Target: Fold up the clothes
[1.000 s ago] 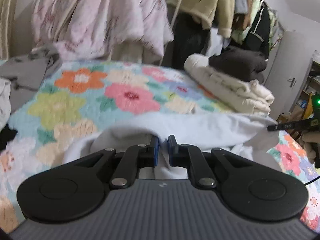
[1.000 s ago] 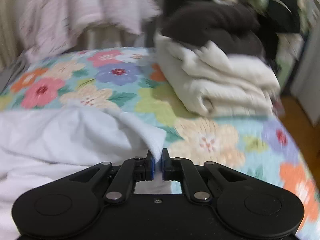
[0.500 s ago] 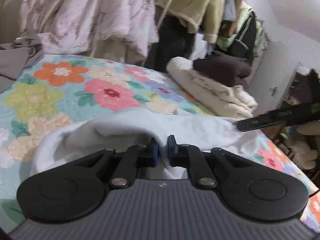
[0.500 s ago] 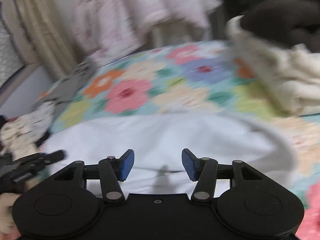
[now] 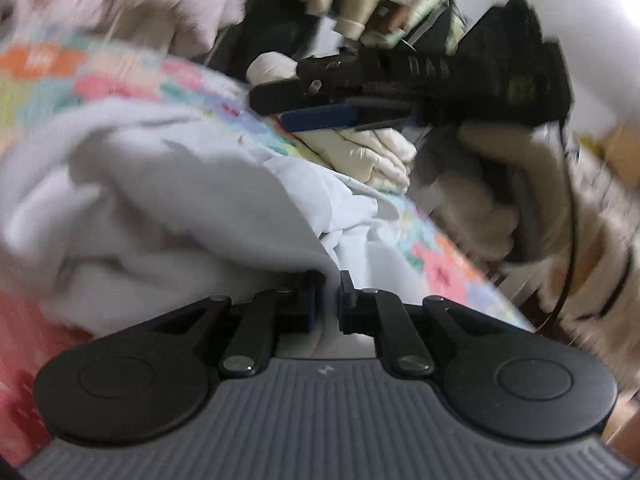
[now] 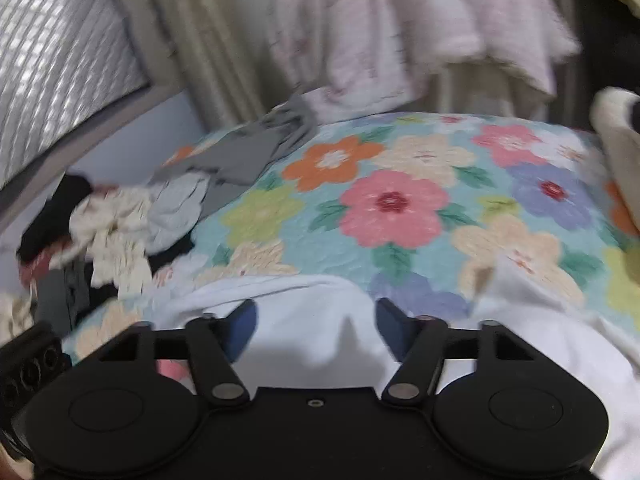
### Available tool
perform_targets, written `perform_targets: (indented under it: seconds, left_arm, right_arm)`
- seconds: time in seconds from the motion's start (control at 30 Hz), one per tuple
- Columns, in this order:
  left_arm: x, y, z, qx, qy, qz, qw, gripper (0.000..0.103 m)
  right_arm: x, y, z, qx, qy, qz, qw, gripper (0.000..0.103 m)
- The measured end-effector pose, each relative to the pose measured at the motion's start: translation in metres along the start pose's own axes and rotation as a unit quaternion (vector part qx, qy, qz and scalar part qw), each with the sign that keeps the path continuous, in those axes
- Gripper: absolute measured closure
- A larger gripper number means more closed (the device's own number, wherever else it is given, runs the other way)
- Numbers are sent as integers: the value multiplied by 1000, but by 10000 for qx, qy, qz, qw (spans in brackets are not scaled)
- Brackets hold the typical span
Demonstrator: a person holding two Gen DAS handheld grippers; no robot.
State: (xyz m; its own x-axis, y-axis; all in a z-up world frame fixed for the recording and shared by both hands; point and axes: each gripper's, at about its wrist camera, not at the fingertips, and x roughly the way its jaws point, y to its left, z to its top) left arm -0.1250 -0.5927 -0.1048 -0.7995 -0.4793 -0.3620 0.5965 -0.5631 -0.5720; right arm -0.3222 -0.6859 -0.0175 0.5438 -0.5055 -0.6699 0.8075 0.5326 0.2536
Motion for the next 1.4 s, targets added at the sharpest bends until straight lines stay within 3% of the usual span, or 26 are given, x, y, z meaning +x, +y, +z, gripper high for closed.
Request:
perform_targets:
  seconds: [0.03,0.07,0.1,0.17,0.2,0.27,0.33,0.4,0.47,0.6,0.83,1.0,1.07,1.1,1.13,1.17,1.27,1.4]
  left_arm:
    - [1,4,-1,-105,-1,-25,9999,93]
    - [-1,5,0,-67,54,18,10000,93]
    - [-5,6,2,-77,129,100,9998,93]
    - [-22,15,10,-332,189,161,9991,92]
    - [-33,19,13,-371,39,154,9992,92]
    - [-60,26,21,-392,-285,396,9980,91]
    - [-86,38,30,-417,-633,677,9948,80]
    - [-103,51,34,-555,-994,931,9891,62]
    - [-112,66,34,-736,-1232,1013,9844,61]
    - [-90,85,25,-1205,-1189,685,9832,57]
    - [-44,76,10,-1168,-759,249,9899,46]
    - [-21,68,5,-1130,-680,113,9912,29]
    - [-12,64,2,-1089,-578,178,9922,31]
    - [-7,61,0,-1030,-562,187,9929,39]
    - [-7,58,-1,-936,-602,141,9937,52]
    - [-8,51,-1,-785,-603,172,9949,86]
    - [-10,31,1,-334,-608,263,9972,88]
    - [-32,1,3,71,-933,-39,9956,88]
  right_arm:
    - [15,-3,-1,-82,279,73,9996,26]
    - [28,-5,-4,-84,548,97,9984,39]
    - [38,-8,-9,-57,835,185,9963,70]
    - [48,-6,-21,-87,1045,319,9940,77]
    - [48,-4,-26,-183,1051,321,9938,80]
    - [45,1,-34,-451,1018,251,9935,82]
    - [35,-3,-40,-325,992,307,9941,83]
    - [25,-4,-46,-268,975,341,9943,83]
    - [12,-3,-60,-203,931,352,9948,83]
    - [-6,-2,-94,54,824,420,9957,83]
    - [-29,-17,-121,548,900,434,9935,83]
    - [-27,-21,-125,635,883,500,9928,83]
    - [-27,-23,-126,681,884,540,9923,83]
    - [-27,-24,-126,707,886,561,9920,83]
    - [-27,-25,-127,733,887,581,9917,83]
    - [-28,-27,-127,770,891,609,9912,83]
    - [-36,-34,-123,924,899,689,9893,81]
    - [-66,-49,-103,1018,621,253,9925,62]
